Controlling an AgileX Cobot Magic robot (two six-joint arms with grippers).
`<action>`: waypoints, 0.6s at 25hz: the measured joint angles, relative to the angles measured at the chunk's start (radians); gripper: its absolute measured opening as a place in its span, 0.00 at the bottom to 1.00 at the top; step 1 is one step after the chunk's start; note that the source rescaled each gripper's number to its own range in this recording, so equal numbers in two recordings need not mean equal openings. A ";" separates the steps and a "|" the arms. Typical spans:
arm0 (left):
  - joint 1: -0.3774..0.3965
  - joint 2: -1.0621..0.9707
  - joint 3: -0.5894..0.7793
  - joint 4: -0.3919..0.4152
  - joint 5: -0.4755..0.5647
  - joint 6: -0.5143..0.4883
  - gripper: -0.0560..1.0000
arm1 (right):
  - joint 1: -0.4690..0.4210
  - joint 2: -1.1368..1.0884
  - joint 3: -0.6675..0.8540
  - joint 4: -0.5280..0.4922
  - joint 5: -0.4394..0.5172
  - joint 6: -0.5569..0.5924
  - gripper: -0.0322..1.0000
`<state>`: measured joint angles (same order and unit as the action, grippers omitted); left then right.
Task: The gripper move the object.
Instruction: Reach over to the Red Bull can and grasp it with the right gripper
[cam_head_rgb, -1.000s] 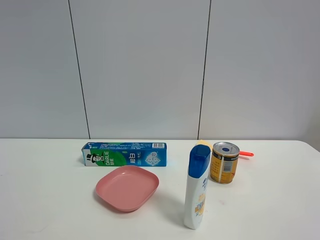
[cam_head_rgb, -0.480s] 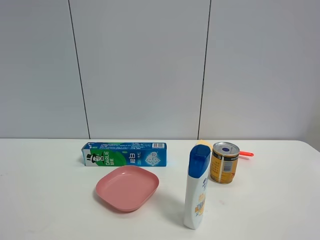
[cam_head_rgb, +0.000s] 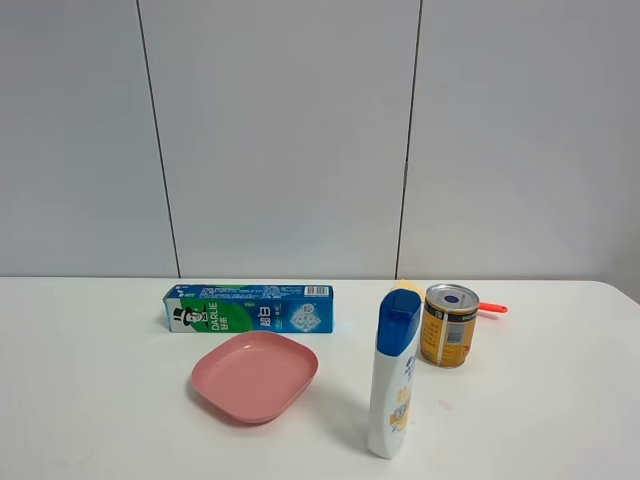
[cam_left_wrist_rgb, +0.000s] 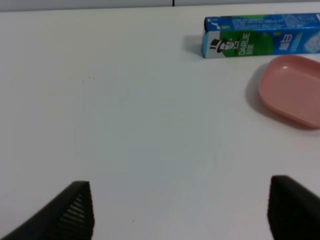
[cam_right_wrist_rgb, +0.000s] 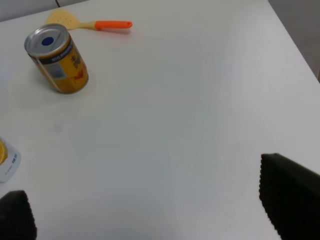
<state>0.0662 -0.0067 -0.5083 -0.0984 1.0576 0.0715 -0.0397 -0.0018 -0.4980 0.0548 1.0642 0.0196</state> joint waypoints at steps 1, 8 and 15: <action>0.000 0.000 0.000 0.000 0.000 0.000 1.00 | 0.000 0.000 0.000 0.000 0.000 0.000 0.75; 0.000 0.000 0.000 0.000 0.000 0.000 1.00 | 0.000 0.000 0.000 0.000 0.000 0.000 0.75; 0.000 0.000 0.000 0.000 0.000 0.000 1.00 | 0.000 0.000 0.000 0.000 0.000 0.000 0.75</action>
<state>0.0662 -0.0067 -0.5083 -0.0984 1.0576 0.0715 -0.0397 -0.0018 -0.4980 0.0548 1.0642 0.0196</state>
